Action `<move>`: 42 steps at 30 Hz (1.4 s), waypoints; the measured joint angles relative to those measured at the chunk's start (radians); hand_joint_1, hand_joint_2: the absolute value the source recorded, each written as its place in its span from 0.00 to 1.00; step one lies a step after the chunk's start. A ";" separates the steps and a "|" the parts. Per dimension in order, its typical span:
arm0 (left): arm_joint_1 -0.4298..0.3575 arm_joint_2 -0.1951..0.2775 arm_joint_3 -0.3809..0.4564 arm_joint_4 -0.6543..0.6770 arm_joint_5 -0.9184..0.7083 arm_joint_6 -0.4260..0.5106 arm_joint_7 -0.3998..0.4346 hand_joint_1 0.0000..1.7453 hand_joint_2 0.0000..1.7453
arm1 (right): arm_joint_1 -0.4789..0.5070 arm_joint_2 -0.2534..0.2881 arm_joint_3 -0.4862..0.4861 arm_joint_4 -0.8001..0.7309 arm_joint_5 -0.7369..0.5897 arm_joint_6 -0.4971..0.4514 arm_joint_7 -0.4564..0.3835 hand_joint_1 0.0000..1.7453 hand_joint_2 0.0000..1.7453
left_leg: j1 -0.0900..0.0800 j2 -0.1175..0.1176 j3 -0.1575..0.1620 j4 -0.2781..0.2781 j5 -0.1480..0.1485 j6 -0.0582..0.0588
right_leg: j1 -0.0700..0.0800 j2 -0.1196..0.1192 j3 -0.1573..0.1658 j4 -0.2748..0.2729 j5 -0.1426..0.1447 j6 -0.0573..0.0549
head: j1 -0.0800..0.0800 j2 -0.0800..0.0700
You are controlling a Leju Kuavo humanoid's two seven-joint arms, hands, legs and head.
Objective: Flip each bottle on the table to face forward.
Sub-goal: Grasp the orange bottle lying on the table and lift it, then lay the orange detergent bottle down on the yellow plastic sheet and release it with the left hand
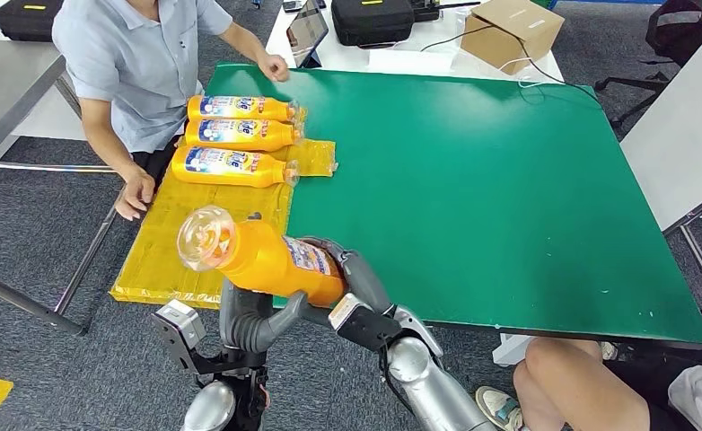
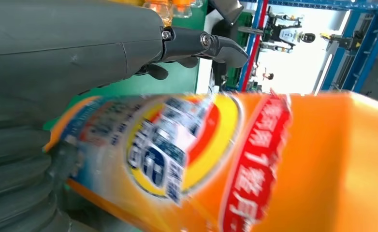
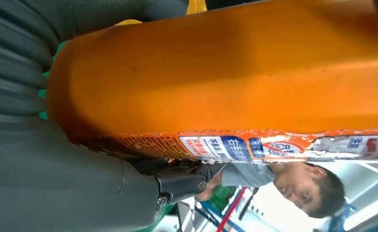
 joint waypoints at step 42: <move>-0.072 0.021 0.036 0.072 0.042 -0.167 0.131 1.00 1.00 | -0.043 -0.017 0.027 0.079 0.087 -0.040 0.043 0.00 0.00 | 0.000 0.000 0.000 0.000 0.000 0.000 | 0.000 0.000 0.000 0.000 0.000 0.000 | 0.000 0.000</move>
